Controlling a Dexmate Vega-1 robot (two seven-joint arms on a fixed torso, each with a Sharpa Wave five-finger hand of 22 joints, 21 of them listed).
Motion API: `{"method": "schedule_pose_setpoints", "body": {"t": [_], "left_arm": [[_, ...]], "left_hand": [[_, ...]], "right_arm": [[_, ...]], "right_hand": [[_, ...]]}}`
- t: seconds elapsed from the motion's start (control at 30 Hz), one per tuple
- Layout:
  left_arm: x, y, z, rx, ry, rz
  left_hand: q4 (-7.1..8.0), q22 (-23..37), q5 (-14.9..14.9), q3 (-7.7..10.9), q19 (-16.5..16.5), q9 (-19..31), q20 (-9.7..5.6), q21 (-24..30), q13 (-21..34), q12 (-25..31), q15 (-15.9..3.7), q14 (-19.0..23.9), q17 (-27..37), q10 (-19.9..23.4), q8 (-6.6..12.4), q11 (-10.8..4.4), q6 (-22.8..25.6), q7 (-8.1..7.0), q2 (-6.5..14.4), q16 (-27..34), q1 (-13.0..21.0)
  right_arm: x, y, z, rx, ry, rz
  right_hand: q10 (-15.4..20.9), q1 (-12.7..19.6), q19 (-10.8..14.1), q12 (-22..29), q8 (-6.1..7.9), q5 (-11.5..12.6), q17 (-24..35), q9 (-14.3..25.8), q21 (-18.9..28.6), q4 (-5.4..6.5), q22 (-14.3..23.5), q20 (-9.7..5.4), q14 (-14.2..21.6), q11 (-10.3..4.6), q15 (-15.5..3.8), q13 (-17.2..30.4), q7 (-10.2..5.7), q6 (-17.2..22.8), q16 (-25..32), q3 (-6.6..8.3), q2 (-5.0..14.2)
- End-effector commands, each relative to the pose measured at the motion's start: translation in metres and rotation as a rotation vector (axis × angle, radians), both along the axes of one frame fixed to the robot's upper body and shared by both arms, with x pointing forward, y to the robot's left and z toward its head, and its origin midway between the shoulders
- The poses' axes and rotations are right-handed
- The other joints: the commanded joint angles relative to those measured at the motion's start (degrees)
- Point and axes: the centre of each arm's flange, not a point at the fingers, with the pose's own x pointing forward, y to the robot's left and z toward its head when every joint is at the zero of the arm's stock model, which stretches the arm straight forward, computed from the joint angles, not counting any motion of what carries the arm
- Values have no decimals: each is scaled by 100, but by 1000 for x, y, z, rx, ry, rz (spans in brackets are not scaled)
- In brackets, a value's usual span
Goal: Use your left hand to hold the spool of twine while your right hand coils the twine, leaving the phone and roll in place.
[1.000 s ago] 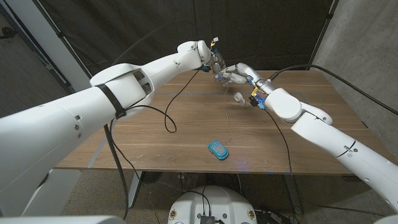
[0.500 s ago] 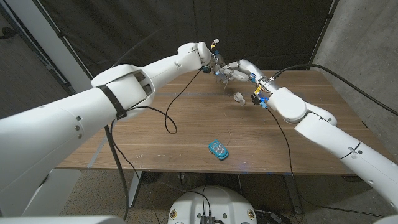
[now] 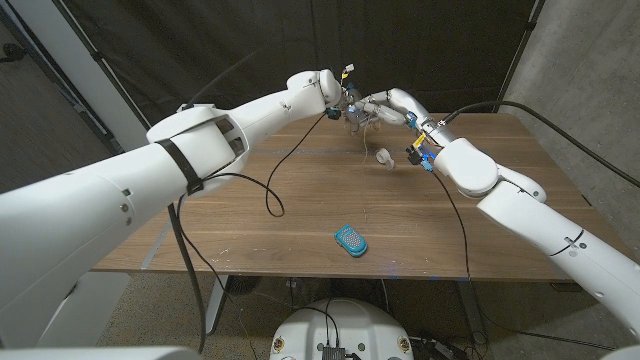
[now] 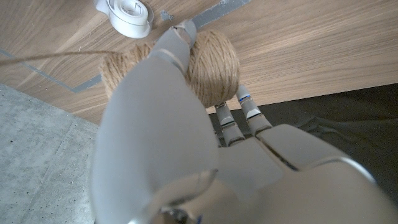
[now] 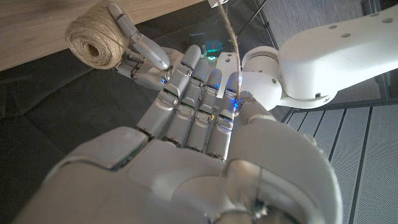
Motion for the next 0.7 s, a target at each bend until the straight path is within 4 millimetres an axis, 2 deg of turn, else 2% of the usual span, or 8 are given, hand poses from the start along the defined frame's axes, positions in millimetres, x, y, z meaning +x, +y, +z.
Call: {"method": "schedule_pose_setpoints", "body": {"t": [0.03,0.7], "left_arm": [[4,-3,-3,6,-2,-6],[8,-8,-12,21,-5,-25]], "left_hand": [[43,11,36,3,-45,273,-3,52,76,31,95,266,338,671,114,519,573,480,645,1454,-356],[43,3,53,-1,-44,282,-8,99,78,36,83,274,316,689,118,498,597,476,655,1498,-337]], "right_arm": [[-1,-1,10,24,-28,5],[-4,1,30,47,-91,9]], "right_hand": [[64,43,58,-36,-45,3,36,24,32,-20,10,-136,56,-34,-666,18,20,46,28,42,-5],[121,52,55,-53,-63,2,53,29,48,-30,13,-136,74,-26,-671,22,34,84,20,44,-3]]}}
